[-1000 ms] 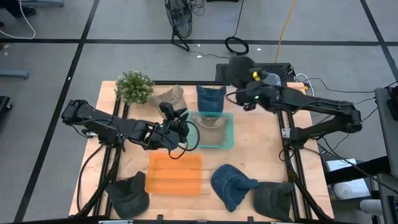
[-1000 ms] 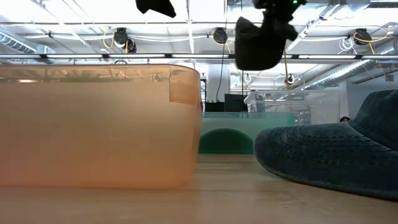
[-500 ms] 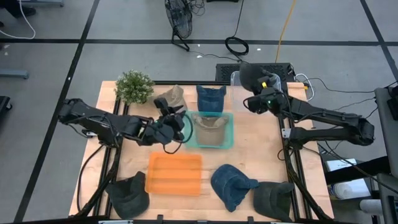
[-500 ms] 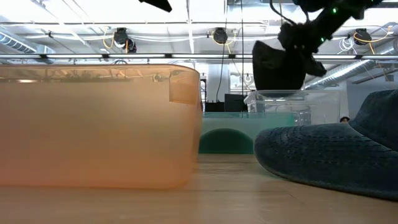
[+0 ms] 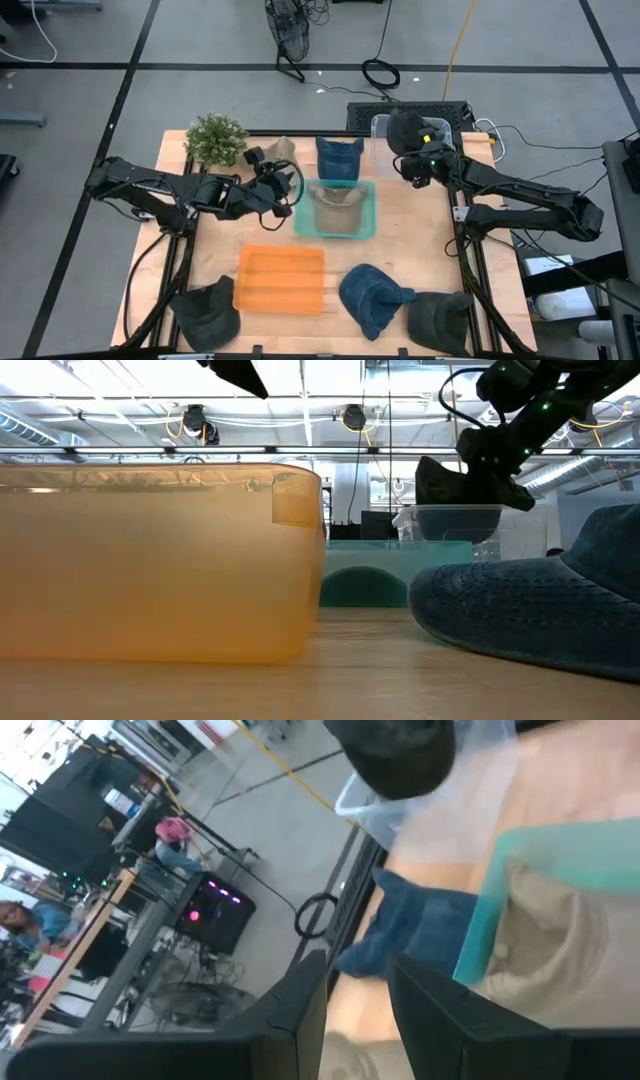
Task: Pick & Place hat
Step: Put the top black cap into the transparent bin, then put the top blue cap into the orange bin
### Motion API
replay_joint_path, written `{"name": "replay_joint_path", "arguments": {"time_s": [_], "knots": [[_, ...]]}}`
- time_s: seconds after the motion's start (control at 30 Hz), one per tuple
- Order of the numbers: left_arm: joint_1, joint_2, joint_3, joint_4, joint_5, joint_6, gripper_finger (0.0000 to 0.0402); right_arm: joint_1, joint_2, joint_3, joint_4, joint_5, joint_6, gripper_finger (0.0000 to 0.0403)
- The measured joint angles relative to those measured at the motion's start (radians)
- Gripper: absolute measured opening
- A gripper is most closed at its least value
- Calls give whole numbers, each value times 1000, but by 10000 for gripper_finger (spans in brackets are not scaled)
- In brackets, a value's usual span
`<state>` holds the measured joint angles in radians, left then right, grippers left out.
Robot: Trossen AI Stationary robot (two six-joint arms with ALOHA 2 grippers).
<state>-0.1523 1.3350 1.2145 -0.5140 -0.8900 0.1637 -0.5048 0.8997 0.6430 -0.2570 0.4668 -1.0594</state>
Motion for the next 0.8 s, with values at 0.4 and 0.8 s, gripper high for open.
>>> {"name": "replay_joint_path", "arguments": {"time_s": [0.4,0.8], "knots": [[9,1,-3,-5,37,-7,120,0,-1,0,-3,5,-2,98],[9,1,-3,-5,37,-9,120,6,-19,0,130,158,48,175]]}}
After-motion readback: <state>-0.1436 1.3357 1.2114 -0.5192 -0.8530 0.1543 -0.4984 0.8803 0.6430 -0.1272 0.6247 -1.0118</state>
